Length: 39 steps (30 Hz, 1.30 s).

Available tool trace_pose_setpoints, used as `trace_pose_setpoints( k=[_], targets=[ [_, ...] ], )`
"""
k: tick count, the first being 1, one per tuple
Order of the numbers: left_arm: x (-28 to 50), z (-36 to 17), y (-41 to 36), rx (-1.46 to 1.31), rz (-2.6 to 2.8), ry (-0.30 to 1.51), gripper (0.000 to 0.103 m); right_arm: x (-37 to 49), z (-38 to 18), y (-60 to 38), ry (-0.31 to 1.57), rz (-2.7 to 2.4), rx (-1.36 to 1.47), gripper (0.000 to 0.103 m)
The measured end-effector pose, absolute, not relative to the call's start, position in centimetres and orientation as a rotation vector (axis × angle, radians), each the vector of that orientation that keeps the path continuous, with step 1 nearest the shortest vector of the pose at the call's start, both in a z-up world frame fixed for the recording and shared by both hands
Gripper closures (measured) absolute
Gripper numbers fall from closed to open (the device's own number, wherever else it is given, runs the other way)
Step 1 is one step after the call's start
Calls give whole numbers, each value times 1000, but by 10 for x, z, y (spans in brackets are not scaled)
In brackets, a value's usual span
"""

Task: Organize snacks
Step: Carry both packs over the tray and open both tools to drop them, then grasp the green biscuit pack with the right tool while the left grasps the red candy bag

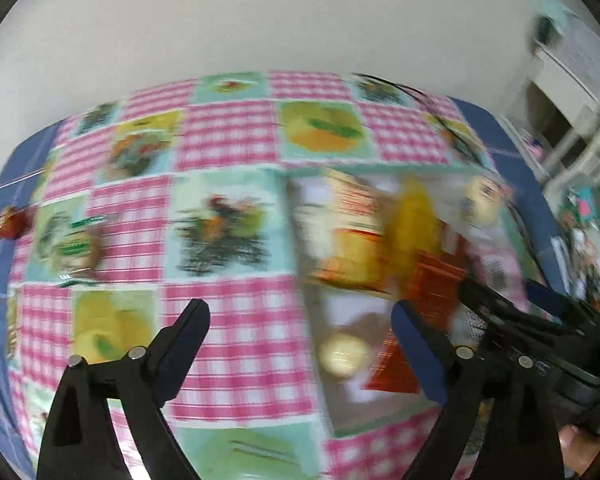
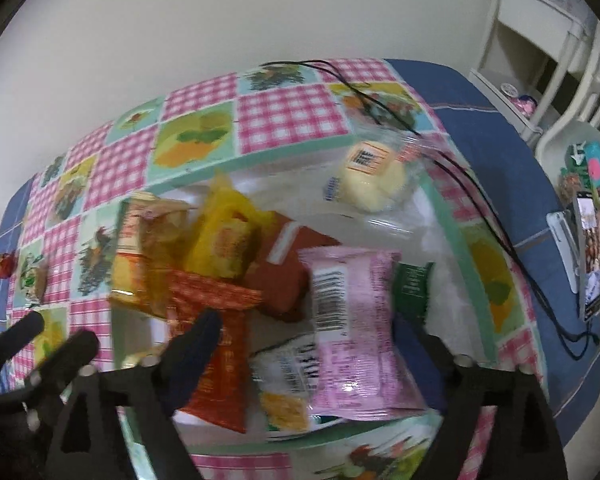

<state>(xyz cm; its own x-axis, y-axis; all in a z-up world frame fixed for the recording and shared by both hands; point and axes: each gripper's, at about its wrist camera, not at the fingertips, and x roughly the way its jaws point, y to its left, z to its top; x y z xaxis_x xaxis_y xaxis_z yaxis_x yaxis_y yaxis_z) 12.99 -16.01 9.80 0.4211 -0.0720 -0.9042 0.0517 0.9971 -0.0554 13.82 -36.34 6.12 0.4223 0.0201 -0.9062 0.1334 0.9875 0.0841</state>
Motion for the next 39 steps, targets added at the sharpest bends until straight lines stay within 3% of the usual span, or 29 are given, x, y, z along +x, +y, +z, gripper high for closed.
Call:
trace_pose_setpoints(
  k=[1,17,31,36,39],
  targets=[
    [131,98,-150,-24,-53,1128,5,139,63,-357,1130,-61,150,1],
    [140,91,65,-182,203,1110,5,162,93,-171,1068,183,50,1],
    [202,69,230,-252,313,1152,5,211,36,-6,1170,332,-69,1],
    [225,54,246,-264,322,1182,5,224,23,13,1182,315,-79,3],
    [233,48,250,-272,322,1198,10,230,16,17,1190,297,-104,15]
  ],
)
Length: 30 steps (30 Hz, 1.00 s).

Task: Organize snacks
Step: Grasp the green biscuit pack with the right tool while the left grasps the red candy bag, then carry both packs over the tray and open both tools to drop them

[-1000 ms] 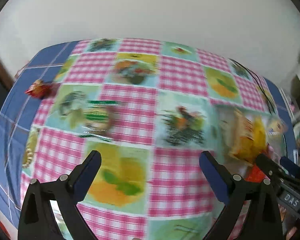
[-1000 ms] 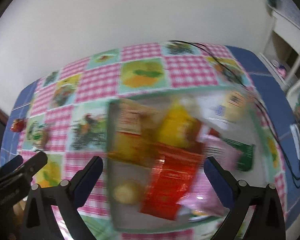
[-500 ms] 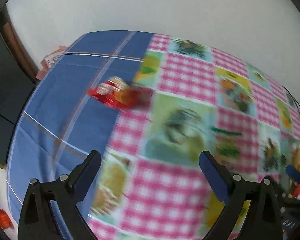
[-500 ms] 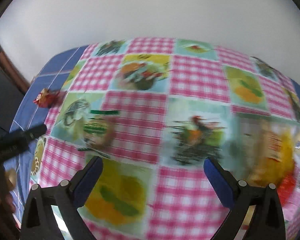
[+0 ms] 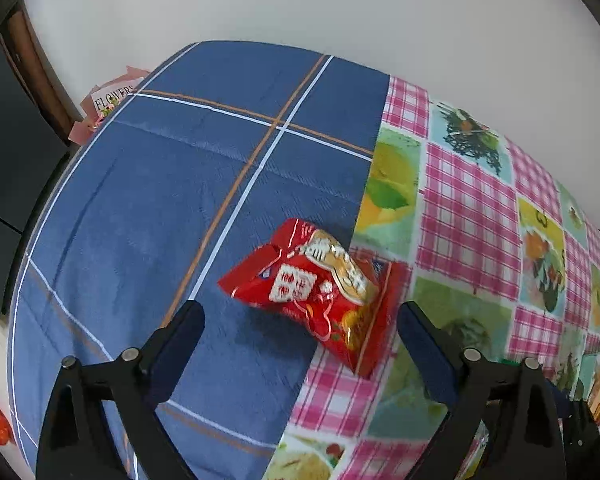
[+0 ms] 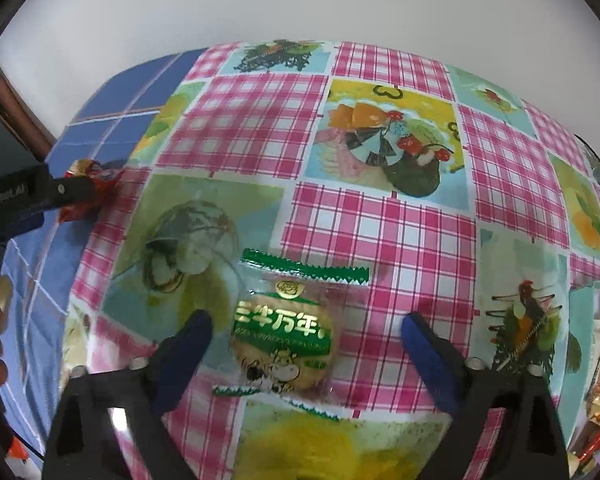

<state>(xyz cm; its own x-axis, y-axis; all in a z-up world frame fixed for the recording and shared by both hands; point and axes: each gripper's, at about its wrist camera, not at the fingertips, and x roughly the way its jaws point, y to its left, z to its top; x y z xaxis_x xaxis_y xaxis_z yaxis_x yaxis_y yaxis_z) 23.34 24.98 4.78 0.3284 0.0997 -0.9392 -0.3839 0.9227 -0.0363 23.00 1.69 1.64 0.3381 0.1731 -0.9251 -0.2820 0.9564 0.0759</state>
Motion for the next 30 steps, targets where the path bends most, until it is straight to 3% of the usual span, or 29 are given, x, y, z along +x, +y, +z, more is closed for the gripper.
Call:
trace_pose_setpoints(
  k=[3,5,7,17,30],
  targets=[
    [239,42,253,-322,294,1210,33,232,13,21,1178,282,-125,27],
    [240,40,253,-329,292,1218,40,233,14,22,1166,283,-135,47],
    [239,41,250,-320,289,1217,44,233,16,21,1171,285,-129,50],
    [210,68,222,-342,275,1181,47,204,26,-12,1192,310,-75,51],
    [154,117,70,-428,94,1092,46,141,79,-116,1125,221,-32,51]
  ],
)
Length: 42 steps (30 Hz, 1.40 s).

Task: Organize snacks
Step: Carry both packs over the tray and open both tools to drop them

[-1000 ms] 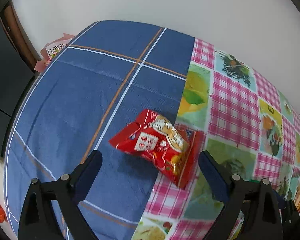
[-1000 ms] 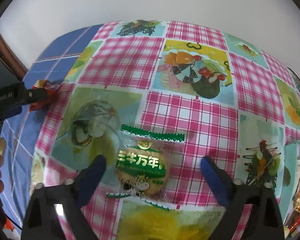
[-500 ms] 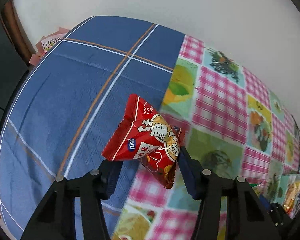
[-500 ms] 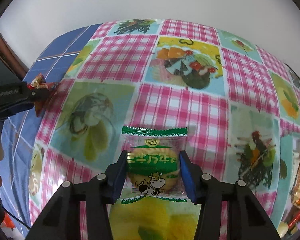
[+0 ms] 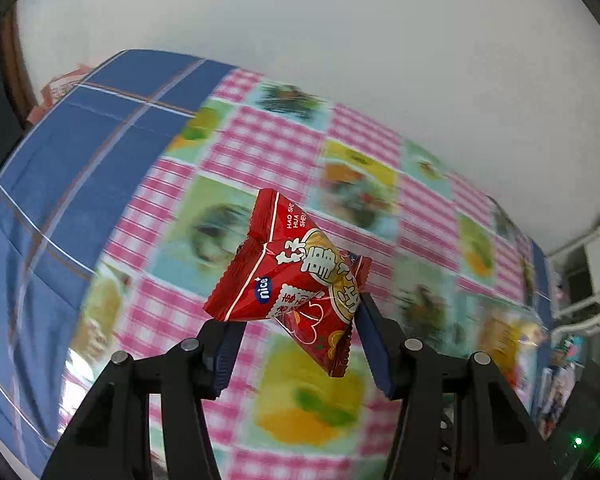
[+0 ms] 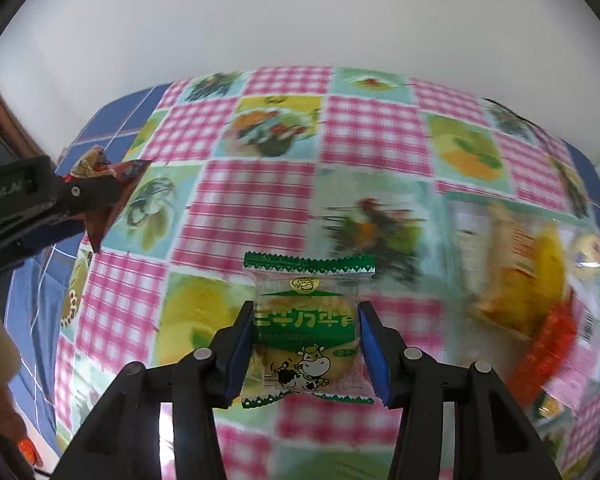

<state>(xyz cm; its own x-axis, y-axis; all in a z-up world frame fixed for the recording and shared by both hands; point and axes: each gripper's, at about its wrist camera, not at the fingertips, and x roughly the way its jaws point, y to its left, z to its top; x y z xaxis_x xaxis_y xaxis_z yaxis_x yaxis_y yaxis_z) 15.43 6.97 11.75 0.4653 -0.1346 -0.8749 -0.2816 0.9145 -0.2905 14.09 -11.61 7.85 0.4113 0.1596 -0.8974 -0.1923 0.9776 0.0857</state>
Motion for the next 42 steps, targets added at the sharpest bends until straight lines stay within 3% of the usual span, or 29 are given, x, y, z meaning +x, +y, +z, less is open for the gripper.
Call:
trace_pose_setpoints(
  k=[16,28,33,37,40,42],
  targets=[
    [136,113,-139,-333,-165,1121,46,113,88,-313,1093,-25,153,51],
    [144,73,-191,-340,-298,1256,45,135,67,-369,1088,-48,226,49],
    [142,77,-189,-357,-311,1256,34,132,72,-374,1063,-46,254,35],
    [133,90,-177,-376,-304,1230,31,122,82,-375,1041,-45,279,34],
    [125,100,-165,-352,-260,1194,17,110,86,-370,1047,-40,285,31],
    [116,104,-157,-314,-217,1182,16,101,86,-364,1055,-28,282,21]
  ],
)
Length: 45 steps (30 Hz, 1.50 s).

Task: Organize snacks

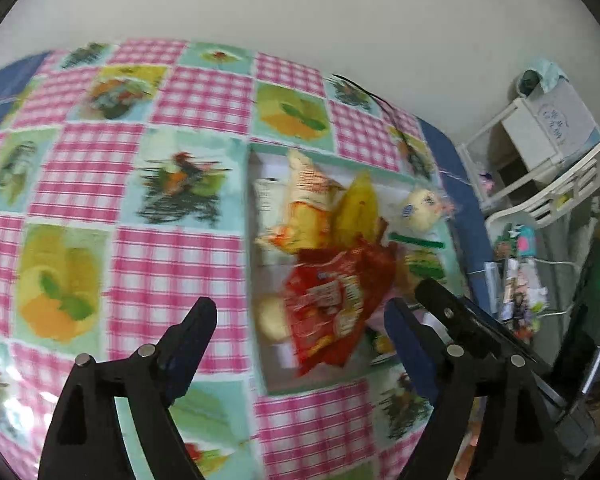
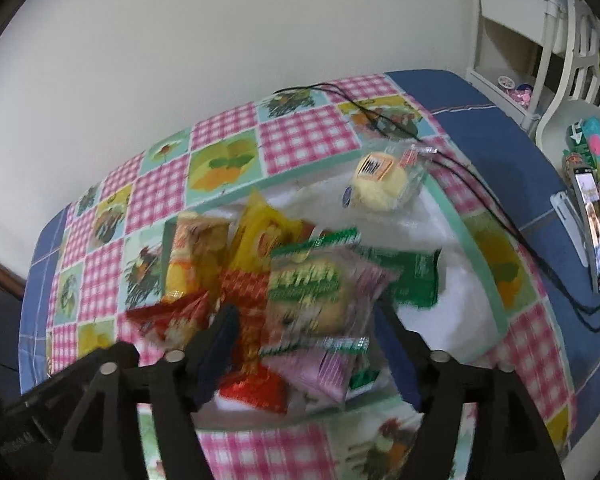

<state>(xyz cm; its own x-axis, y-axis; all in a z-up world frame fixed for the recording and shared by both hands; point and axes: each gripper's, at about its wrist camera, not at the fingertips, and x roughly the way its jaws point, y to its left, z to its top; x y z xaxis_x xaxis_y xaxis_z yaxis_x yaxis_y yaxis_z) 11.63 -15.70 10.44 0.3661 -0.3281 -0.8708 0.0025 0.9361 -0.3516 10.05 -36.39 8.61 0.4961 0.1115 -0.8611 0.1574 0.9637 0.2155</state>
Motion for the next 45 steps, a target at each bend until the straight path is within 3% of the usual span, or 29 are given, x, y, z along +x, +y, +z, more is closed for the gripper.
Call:
trace_pose_setpoints(
  k=[5,11,26,45],
  targets=[
    [88,108,-136,-132,-15,1130,1,73,79,-349,1081,-15,255,16],
    [65,96,-116,12,115,1163,1,45,76,-334,1076,-11,205,0],
    [32,113,-107,57,239,1100,1,21,78,-308,1053,19,130,0],
    [35,108,-102,12,224,1146,1,25,75,-306,1065,21,99,0]
  ],
)
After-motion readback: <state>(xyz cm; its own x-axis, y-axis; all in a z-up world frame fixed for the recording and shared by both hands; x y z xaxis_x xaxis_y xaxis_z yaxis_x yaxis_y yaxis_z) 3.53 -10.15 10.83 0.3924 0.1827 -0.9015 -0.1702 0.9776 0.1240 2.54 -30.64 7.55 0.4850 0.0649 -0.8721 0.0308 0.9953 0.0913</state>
